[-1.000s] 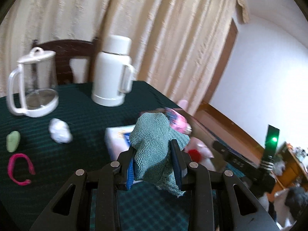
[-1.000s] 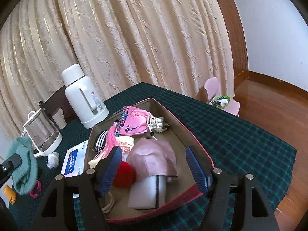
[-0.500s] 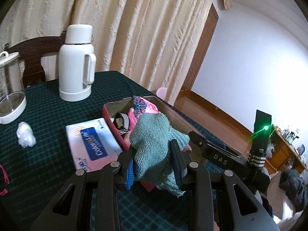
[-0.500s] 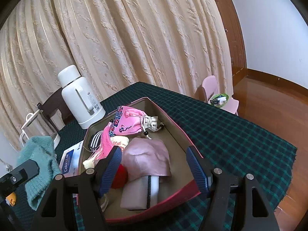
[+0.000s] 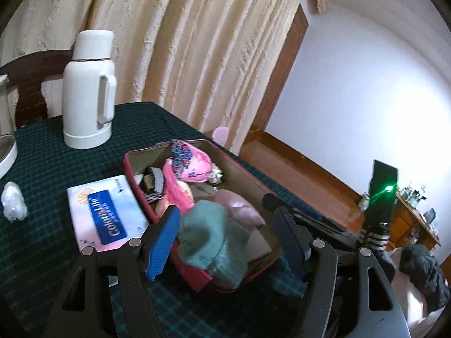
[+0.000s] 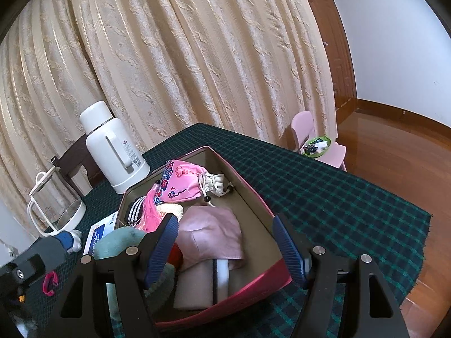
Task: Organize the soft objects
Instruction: 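Lower the green knit cloth into the tin box and open the left tool, then move the left tool to the pink silicone band and grasp it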
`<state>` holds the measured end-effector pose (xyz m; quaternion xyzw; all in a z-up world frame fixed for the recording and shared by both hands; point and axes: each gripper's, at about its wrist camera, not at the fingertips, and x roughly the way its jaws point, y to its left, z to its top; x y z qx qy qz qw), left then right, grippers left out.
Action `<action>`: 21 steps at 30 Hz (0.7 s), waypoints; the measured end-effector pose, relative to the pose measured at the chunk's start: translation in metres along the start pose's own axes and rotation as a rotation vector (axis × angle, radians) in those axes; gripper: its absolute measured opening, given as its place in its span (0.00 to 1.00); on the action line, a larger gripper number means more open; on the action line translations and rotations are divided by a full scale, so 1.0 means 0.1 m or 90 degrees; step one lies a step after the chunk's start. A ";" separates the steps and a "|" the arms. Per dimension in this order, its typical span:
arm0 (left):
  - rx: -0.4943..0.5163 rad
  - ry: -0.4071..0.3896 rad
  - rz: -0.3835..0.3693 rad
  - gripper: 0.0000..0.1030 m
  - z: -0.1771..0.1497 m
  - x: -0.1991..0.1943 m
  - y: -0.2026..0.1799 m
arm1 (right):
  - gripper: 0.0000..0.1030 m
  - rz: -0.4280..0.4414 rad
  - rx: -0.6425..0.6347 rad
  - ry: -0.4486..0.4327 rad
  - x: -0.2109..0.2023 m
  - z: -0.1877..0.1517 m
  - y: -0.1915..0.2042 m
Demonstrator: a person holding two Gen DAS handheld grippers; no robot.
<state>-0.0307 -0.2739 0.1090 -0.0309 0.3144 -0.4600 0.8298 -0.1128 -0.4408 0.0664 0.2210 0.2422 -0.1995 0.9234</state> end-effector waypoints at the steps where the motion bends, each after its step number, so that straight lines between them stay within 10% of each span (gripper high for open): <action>1: -0.002 0.000 0.006 0.67 0.00 0.00 0.02 | 0.71 0.003 -0.001 -0.001 0.00 0.00 0.01; 21: -0.022 -0.042 0.174 0.75 -0.21 -0.45 0.45 | 0.74 0.071 -0.059 0.011 0.00 -0.13 0.54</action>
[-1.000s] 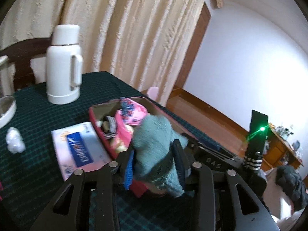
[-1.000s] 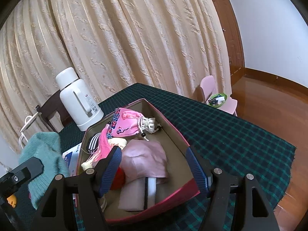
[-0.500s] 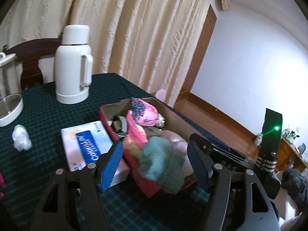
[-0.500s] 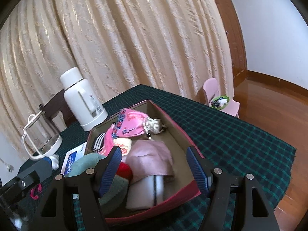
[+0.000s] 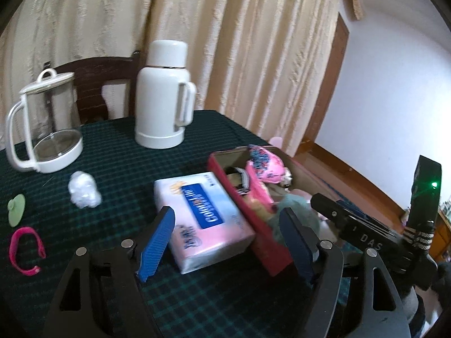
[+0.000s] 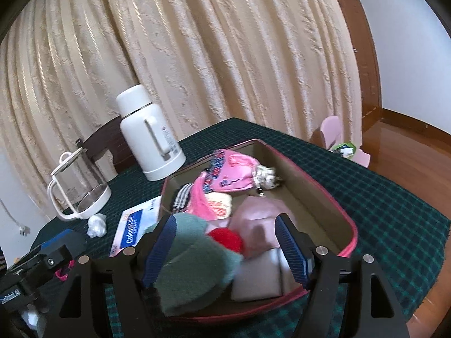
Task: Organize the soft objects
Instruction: 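Move the left tool to the pink silicone band and grasp it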
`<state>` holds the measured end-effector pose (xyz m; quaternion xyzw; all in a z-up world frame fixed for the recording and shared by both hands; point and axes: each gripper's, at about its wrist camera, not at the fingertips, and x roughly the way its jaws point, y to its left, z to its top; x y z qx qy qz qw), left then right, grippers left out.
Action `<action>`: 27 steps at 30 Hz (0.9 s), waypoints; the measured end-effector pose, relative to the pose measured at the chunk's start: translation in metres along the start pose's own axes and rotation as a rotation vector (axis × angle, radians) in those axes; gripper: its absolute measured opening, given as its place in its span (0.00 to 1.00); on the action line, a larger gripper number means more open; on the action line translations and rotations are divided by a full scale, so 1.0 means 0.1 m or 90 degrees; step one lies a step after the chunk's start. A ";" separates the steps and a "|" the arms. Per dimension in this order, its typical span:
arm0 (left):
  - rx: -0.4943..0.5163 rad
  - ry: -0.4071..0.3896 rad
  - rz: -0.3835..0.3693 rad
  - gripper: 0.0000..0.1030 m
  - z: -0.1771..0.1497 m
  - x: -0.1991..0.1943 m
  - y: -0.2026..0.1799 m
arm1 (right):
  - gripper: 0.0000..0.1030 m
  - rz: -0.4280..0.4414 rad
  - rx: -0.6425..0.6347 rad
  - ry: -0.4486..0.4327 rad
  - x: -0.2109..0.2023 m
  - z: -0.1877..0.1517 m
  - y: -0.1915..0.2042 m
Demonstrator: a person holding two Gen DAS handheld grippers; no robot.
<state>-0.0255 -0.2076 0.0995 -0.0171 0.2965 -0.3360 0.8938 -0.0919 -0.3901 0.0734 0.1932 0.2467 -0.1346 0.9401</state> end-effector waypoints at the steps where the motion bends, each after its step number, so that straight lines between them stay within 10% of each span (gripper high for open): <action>1: -0.004 0.001 0.005 0.75 -0.01 -0.01 0.04 | 0.74 0.004 -0.003 0.002 0.01 -0.01 0.04; 27: -0.115 -0.025 0.242 0.75 -0.11 -0.65 1.61 | 0.79 0.122 -0.128 0.056 0.25 -0.21 1.25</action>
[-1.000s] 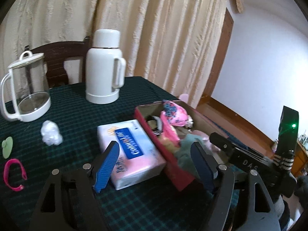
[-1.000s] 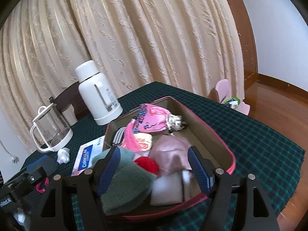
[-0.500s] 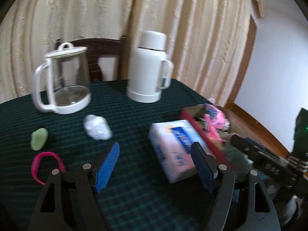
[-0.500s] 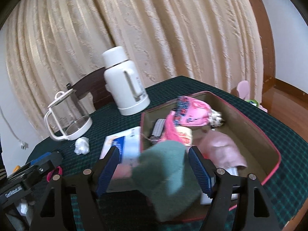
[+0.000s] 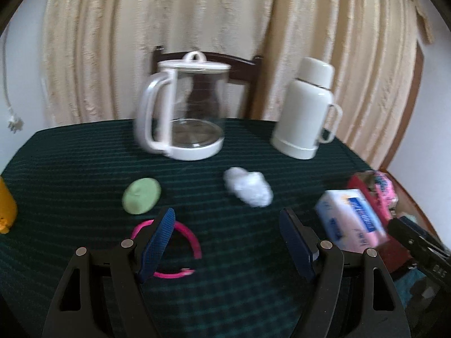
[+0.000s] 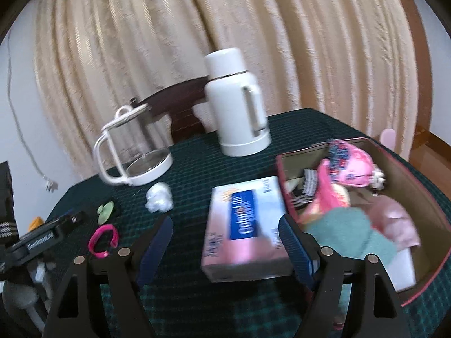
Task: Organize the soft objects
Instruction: 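Move the left tool to the pink silicone band and grasp it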
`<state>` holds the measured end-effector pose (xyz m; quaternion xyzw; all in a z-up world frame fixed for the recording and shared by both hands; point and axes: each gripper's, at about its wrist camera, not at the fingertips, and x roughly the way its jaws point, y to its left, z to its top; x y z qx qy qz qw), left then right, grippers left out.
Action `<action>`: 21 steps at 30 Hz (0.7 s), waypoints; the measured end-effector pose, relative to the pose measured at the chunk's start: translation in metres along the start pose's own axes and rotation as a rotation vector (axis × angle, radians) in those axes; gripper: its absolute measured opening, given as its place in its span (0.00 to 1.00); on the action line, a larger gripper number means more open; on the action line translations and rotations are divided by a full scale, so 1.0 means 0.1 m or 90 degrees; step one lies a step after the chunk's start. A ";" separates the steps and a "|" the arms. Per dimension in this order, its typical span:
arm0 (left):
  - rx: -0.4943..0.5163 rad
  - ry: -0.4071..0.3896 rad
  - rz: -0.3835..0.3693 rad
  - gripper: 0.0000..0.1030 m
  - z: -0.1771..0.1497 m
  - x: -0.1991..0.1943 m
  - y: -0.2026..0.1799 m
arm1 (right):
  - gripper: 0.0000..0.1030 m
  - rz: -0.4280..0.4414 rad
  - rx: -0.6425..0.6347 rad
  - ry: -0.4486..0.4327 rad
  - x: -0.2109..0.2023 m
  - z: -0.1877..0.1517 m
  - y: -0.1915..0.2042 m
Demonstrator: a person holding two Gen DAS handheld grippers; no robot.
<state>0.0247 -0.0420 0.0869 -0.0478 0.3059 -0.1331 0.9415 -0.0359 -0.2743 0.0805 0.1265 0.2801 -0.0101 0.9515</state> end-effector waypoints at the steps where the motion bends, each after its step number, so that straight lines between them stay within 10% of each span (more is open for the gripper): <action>1: -0.001 0.000 0.011 0.75 -0.01 0.00 0.05 | 0.79 0.007 -0.009 0.006 0.03 -0.01 0.06; 14: -0.039 0.062 0.098 0.71 -0.21 0.27 0.69 | 0.79 0.051 -0.066 0.078 0.38 -0.13 0.54; 21: -0.077 0.105 0.118 0.44 -0.26 0.44 0.92 | 0.79 0.061 -0.078 0.097 0.48 -0.16 0.64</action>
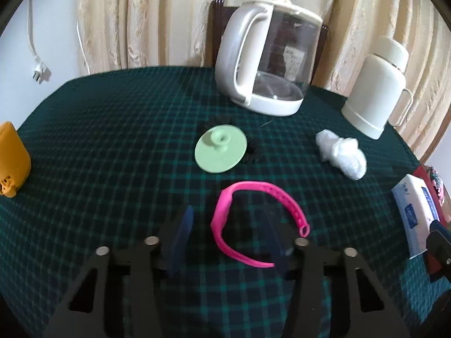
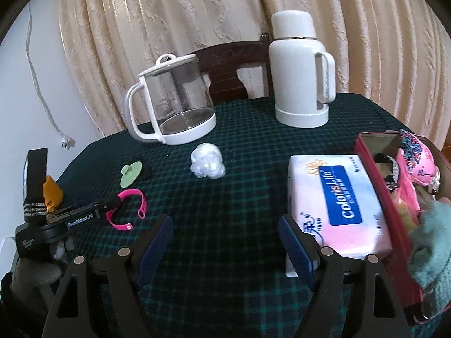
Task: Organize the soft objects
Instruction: 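Move the left tool to the pink silicone band and grasp it, then grasp the white cotton puff with the right tool while the left tool holds the band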
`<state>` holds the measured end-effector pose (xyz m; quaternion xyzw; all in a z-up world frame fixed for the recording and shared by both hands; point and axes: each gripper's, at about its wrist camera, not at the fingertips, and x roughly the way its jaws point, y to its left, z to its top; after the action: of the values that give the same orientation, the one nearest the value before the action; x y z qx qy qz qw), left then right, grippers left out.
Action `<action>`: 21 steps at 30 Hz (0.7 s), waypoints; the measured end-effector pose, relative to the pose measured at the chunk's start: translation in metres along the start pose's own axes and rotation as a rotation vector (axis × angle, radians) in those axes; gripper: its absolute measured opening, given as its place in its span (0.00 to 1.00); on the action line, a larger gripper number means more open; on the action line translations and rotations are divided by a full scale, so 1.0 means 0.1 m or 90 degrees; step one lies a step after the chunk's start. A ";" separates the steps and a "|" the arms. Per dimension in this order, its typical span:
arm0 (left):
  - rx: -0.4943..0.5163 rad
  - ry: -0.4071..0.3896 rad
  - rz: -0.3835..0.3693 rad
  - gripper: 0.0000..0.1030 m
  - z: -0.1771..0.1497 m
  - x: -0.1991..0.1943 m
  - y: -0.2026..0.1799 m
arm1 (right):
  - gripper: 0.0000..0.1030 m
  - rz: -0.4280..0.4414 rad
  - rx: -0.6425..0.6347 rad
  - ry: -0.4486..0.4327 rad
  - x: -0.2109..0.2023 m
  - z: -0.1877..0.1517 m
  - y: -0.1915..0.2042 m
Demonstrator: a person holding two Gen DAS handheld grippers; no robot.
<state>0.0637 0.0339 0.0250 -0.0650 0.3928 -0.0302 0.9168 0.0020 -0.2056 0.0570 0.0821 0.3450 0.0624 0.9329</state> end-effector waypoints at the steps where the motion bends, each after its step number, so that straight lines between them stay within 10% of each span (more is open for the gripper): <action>1: -0.003 0.008 0.001 0.39 0.00 0.03 0.02 | 0.79 0.002 -0.001 0.002 0.01 0.00 0.01; 9: -0.008 0.033 0.011 0.12 0.00 0.19 0.05 | 0.79 0.014 -0.007 0.015 0.09 -0.02 0.07; 21: -0.001 -0.027 -0.012 0.12 0.00 -0.07 -0.01 | 0.79 0.021 0.005 0.031 0.12 0.06 0.06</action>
<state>0.0582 0.0337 0.0301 -0.0702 0.3728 -0.0371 0.9245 0.0147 -0.1986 0.0546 0.0900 0.3663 0.0787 0.9228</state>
